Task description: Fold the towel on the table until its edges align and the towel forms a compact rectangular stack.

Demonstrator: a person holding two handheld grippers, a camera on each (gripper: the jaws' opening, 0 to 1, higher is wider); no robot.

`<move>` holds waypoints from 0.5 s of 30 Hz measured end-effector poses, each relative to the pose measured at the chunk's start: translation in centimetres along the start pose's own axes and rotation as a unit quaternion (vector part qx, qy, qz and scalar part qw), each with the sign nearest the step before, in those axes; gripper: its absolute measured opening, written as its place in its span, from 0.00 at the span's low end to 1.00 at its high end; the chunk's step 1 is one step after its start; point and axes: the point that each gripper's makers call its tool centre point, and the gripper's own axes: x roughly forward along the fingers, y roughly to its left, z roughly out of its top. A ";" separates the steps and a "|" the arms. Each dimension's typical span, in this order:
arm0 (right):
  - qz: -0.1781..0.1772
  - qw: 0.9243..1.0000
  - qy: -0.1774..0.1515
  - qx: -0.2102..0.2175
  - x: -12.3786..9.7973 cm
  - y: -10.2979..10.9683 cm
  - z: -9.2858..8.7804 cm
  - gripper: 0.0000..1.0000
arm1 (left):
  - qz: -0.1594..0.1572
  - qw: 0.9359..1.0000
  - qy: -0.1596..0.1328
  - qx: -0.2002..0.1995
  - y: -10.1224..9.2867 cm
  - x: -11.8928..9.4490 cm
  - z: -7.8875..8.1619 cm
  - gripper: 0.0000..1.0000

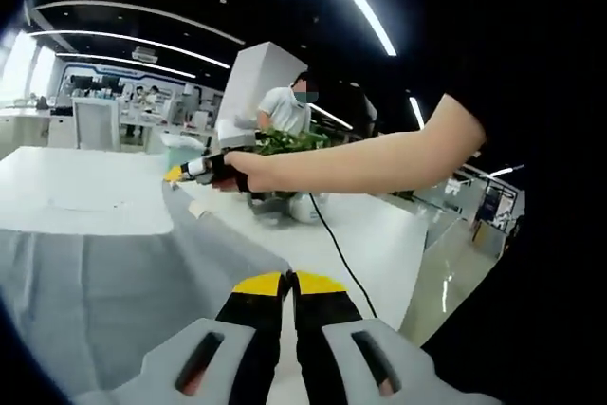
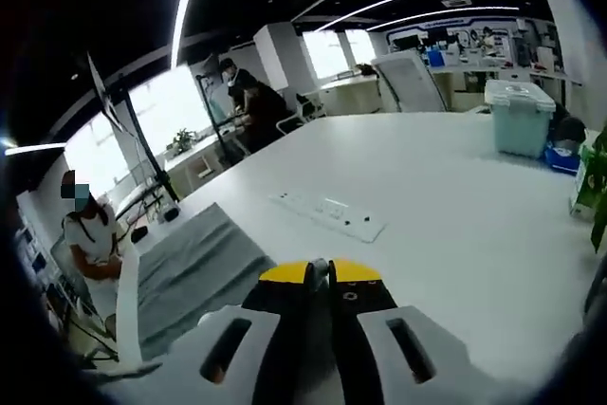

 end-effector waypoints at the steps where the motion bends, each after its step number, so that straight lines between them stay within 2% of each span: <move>1: 0.000 1.000 -0.003 0.001 0.3 0.5 0.3 0.04 | -0.007 1.000 -0.005 -0.017 0.4 -0.6 0.3 0.03; 3: 0.003 1.000 -0.008 0.003 1.1 1.5 0.9 0.04 | -0.020 0.999 0.004 -0.036 0.9 -1.4 0.3 0.03; 9: 0.005 1.000 0.000 -0.006 3.8 4.4 1.6 0.04 | -0.032 0.999 0.008 -0.027 2.4 -4.4 1.4 0.03; 10: 0.007 1.000 0.001 -0.006 4.3 5.4 1.7 0.04 | -0.033 0.999 0.008 -0.026 2.8 -5.1 1.5 0.03; 12: 0.007 1.000 0.005 -0.002 5.0 6.0 1.7 0.04 | -0.033 0.999 0.010 -0.031 3.3 -5.9 1.4 0.03; 15: 0.007 1.000 0.009 -0.018 5.9 7.6 1.9 0.04 | -0.023 0.999 0.011 -0.034 4.0 -7.7 1.3 0.03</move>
